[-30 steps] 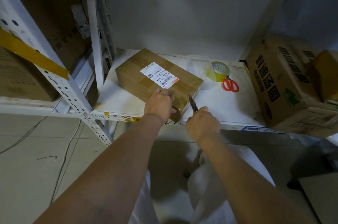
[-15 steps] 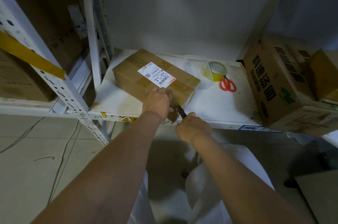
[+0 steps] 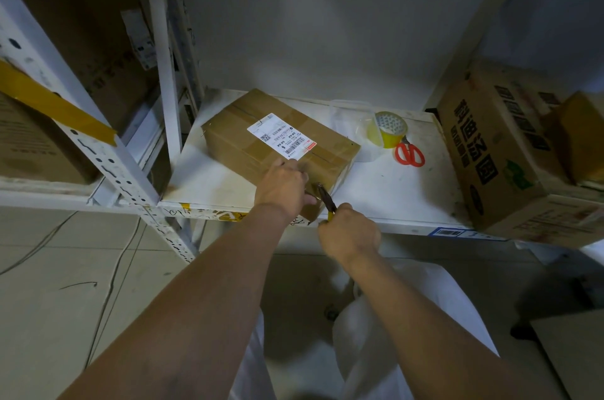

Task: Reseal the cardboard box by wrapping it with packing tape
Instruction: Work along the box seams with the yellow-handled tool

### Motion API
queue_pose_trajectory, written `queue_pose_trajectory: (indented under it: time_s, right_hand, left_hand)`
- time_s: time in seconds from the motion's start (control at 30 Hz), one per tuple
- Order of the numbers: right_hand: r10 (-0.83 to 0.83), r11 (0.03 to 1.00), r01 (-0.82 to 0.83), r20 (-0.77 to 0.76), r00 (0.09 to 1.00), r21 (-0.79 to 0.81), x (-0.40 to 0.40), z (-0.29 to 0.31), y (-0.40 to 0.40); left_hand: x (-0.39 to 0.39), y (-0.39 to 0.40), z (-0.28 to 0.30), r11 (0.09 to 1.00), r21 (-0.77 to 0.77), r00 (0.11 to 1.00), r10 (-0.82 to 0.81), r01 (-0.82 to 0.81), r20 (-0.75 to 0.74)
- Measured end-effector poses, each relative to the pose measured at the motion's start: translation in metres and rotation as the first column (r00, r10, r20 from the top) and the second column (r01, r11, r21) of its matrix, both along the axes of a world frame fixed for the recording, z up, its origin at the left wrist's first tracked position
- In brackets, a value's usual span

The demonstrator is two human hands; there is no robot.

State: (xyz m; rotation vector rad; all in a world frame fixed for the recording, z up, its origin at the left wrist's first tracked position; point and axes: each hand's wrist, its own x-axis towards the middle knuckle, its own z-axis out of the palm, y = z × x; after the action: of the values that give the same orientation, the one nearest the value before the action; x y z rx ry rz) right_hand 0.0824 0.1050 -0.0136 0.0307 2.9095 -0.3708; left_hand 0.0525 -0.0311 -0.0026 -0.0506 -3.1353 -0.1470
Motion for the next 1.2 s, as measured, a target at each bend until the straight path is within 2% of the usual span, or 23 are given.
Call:
queue_pose_trajectory:
  time_s: [0.1,0.2,0.27,0.3,0.4,0.67,0.87,1.03,1.2]
  right_hand:
    - [0.011,1.000,-0.011,-0.046,0.999,-0.001,0.004,-0.004,0.000]
    - [-0.090,0.982,0.083,-0.034,0.995,-0.168,0.000,0.006,-0.001]
    - [-0.206,0.944,0.172,-0.094,0.974,-0.282,-0.029,0.032,0.007]
    - [-0.209,0.944,0.165,-0.131,0.969,-0.287,-0.046,0.047,0.013]
    - [-0.155,0.974,0.116,-0.195,0.968,-0.197,-0.085,0.076,0.032]
    - [-0.163,0.982,0.165,0.031,0.986,-0.088,-0.130,0.036,0.052]
    - [-0.112,0.993,0.114,0.078,0.991,-0.020,-0.174,0.025,0.046]
    - [-0.186,0.980,0.193,0.126,0.975,-0.046,-0.188,0.021,0.047]
    - [-0.306,0.946,0.315,0.110,0.946,-0.074,-0.189,0.009,0.054]
  left_hand:
    - [0.000,0.001,0.001,1.000,-0.004,1.000,0.005,-0.005,0.013]
    - [0.002,0.000,0.000,1.000,0.003,1.000,0.005,-0.005,0.009]
    - [0.003,-0.001,0.001,1.000,0.005,1.000,0.007,-0.007,-0.017]
    - [0.004,0.000,0.002,1.000,0.017,1.000,0.013,-0.013,-0.008]
    - [0.001,0.002,0.008,0.999,0.023,0.999,0.024,-0.024,0.033]
    - [-0.015,0.006,0.019,0.997,-0.060,0.989,0.058,-0.050,0.139]
    - [-0.024,0.014,0.017,0.991,-0.116,0.998,0.061,-0.059,0.012]
    - [-0.019,0.009,0.006,0.997,-0.057,0.995,0.044,-0.049,-0.088]
    - [-0.019,0.009,0.004,0.997,0.003,0.985,0.076,-0.076,-0.155]
